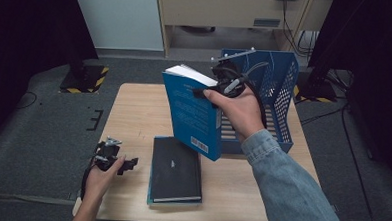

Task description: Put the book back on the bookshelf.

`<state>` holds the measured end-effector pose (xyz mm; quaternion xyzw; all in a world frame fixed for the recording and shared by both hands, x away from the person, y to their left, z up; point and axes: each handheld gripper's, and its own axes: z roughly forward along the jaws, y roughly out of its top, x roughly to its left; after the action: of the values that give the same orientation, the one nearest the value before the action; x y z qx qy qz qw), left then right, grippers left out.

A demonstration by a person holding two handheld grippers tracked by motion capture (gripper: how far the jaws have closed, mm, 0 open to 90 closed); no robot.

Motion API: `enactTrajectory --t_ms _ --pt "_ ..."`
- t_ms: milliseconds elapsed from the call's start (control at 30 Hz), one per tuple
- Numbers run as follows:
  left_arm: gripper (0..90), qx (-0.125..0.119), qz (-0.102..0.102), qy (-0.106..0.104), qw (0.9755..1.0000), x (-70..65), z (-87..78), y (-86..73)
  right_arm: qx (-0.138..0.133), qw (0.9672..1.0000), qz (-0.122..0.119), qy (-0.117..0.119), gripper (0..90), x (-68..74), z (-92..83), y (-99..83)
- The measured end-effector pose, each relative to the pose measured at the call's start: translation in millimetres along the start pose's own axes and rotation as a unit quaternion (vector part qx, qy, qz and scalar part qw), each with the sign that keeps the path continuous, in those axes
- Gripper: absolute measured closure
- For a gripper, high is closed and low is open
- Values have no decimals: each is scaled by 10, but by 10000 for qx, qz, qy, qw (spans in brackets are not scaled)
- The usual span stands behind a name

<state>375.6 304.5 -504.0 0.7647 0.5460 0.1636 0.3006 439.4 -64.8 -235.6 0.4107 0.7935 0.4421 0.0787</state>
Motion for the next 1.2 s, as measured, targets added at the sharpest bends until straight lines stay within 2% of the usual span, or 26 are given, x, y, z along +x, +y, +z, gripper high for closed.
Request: enactTrajectory --t_ms 67,133,267,367,500,633,800,833,1200 --pt "65 -14 94 85 9999 -14 -29 7 -25 10000 48 -20 599 -26 -61 -13" --pt "65 -27 96 99 9999 -16 -29 3 -43 10000 82 -18 599 -41 -88 -17" --pt "65 96 103 113 9998 -10 0 -32 -170 9995 260 -70 599 -140 -224 -45" --pt "65 88 51 111 9999 6 -21 -50 -279 9985 427 -218 597 -244 -359 -86" --pt "65 92 62 106 9999 4 -18 -50 -367 9976 489 -329 597 -308 -452 -103" --pt "65 85 74 83 9999 -5 -14 -46 -556 9951 698 -426 597 -421 -571 -136" --pt "65 86 102 80 9999 -9 -8 -36 -674 9925 900 -477 597 -508 -616 -182" --pt "65 79 108 78 9999 -12 -11 -33 -683 9913 1015 -484 597 -552 -630 -197" --pt "65 59 112 70 9999 -4 -24 -31 -693 9899 974 -758 596 -639 -706 -212"
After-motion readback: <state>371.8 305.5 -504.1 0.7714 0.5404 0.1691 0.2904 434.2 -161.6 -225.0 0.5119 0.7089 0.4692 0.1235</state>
